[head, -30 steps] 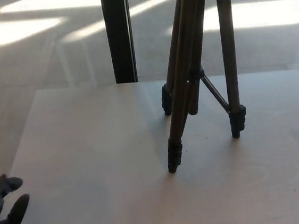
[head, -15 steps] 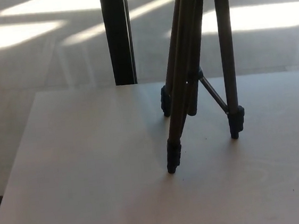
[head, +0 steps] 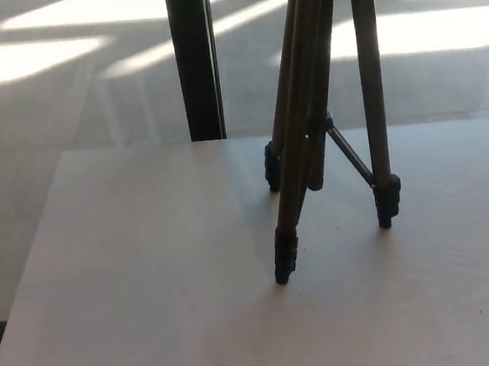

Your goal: Use both hands of the robot to pick up the tripod lying in the middle of the desk and make it stand upright on the desk

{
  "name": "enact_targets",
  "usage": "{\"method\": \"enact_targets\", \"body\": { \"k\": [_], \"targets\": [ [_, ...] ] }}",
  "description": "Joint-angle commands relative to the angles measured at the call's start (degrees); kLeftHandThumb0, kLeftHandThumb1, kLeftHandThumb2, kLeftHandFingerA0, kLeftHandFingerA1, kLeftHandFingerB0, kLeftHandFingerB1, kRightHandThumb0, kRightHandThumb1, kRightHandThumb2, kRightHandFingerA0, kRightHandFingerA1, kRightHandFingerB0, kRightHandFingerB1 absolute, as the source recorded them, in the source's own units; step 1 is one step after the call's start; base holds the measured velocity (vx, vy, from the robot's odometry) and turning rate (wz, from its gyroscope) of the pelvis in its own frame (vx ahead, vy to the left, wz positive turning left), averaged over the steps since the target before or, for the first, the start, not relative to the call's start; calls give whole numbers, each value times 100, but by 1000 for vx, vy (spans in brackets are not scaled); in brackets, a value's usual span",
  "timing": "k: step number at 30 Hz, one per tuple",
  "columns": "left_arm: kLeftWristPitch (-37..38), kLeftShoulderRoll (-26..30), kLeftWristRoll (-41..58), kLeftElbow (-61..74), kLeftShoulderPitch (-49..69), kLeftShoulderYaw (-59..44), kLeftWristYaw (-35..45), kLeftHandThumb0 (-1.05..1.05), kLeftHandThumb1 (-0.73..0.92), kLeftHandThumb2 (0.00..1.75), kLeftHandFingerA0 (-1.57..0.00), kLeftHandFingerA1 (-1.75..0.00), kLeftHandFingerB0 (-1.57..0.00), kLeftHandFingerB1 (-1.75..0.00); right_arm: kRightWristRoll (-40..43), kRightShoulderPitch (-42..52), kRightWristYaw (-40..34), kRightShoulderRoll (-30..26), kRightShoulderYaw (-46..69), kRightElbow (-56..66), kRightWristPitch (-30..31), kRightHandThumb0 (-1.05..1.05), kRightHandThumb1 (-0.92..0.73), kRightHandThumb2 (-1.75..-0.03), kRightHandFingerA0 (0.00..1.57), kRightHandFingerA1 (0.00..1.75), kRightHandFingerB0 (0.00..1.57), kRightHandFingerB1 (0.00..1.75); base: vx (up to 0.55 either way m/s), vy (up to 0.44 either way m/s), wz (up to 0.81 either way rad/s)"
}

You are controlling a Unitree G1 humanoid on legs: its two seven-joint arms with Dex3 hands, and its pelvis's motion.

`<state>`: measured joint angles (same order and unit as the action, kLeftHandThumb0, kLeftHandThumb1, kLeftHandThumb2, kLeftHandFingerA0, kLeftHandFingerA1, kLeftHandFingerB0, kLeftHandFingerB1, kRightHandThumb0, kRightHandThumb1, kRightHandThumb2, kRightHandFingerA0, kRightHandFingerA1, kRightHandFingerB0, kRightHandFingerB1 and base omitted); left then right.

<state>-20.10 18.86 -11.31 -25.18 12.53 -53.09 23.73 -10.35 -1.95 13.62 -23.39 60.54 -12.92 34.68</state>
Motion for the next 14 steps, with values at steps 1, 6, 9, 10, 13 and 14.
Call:
{"method": "enact_targets", "body": {
  "k": [1, 6, 9, 10, 13, 14],
  "targets": [
    [165, -165, 1290, -1650, 413, -569, 7, -79, 71, 64, -40, -84, -29, -68, 695, 898, -780, 1107, 342, -1210, -730, -66, -53, -92, 0, 31, 0, 30, 0, 0, 0],
    [276, -42, 1284, -1912, 554, -453, -147, -79, 69, 63, -46, -91, -32, -73, 821, 1090, -529, 1071, -2, -1650, -1409, -72, -51, -89, 0, 30, 2, 35, 0, 0, 0],
    [302, 24, 1242, -2021, 659, -342, -339, -77, 70, 63, -50, -95, -33, -77, 1025, 1054, -492, 1104, -65, -1752, -1442, -67, -48, -90, 0, 36, 5, 39, 0, 0, 0],
    [730, 193, 981, -2313, 868, -41, -238, -73, 62, 106, -50, -82, -28, -70, 608, 1274, -521, 1075, -529, -1492, -1224, -39, -37, -99, 4, 55, 0, 50, 0, 0, 0],
    [969, 360, 998, -2714, 861, 176, -407, -74, 58, 104, -56, -83, -30, -69, 665, 1520, -428, 1028, -812, -1459, -1459, -73, -74, -61, 6, 52, 12, 34, 0, 0, 0],
    [1003, 383, 1038, -2769, 858, 209, -428, -74, 58, 104, -56, -83, -30, -69, 705, 1550, -434, 1017, -855, -1456, -1479, -73, -74, -61, 6, 52, 12, 34, 0, 0, 0]
  ]
}}
